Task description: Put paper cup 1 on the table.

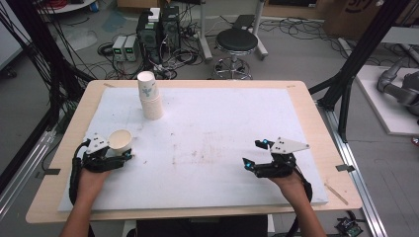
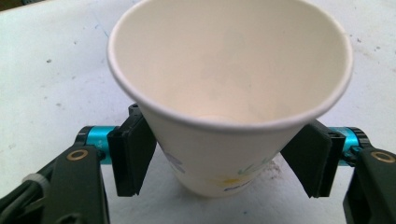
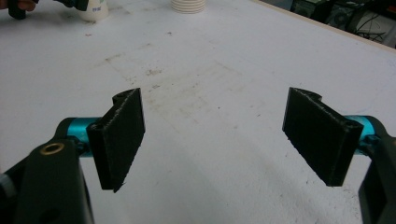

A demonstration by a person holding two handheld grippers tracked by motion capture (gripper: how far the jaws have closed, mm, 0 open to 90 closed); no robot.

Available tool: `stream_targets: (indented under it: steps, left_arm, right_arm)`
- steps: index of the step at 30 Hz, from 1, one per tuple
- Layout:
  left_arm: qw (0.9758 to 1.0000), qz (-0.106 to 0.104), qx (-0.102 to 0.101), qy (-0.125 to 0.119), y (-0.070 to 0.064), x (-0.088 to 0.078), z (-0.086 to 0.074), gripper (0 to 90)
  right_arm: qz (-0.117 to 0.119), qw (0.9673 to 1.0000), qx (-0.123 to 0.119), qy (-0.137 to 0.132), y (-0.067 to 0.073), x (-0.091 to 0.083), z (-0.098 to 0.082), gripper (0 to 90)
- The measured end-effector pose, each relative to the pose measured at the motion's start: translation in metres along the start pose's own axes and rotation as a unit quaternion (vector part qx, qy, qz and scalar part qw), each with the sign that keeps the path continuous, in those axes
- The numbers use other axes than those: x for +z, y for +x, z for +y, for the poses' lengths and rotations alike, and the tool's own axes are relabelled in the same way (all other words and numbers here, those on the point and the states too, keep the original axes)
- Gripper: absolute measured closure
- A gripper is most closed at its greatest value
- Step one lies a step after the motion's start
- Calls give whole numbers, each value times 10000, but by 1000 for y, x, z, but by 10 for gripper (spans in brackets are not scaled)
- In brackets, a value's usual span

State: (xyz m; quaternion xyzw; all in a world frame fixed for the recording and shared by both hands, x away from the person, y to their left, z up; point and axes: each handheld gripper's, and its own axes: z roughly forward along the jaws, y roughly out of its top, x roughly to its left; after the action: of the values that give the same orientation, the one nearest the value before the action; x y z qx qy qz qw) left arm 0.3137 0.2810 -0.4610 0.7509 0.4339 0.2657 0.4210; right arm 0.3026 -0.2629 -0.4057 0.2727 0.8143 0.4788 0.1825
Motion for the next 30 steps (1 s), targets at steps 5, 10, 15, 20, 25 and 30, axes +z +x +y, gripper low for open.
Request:
stream_targets:
  steps: [5, 10, 15, 20, 25, 30]
  left_arm:
    - [9999, 36, -147, -12, 0, -4, -2, 264]
    - [9988, 39, -418, -258, 2, -23, -7, 183]
    - [9957, -36, -551, -741, 6, -46, -10, 177]
    - [9848, -188, -702, -1579, 6, -67, -2, 178]
    - [9735, -461, -676, -2133, -3, -71, 12, 176]
    - [9688, -633, -656, -2304, -10, -67, 18, 176]
  right_arm:
    - [11, 10000, 8, 1, 0, -1, 0, 213]
    - [-8, 10000, 30, -5, -1, -3, 0, 213]
    - [-45, 10000, 10, -9, -2, -5, -1, 213]
    - [-78, 9999, 64, -13, -2, -8, -1, 213]
    - [-124, 9999, 106, 0, -4, -10, -2, 213]
    - [-185, 9997, 122, 59, -10, -9, -2, 213]
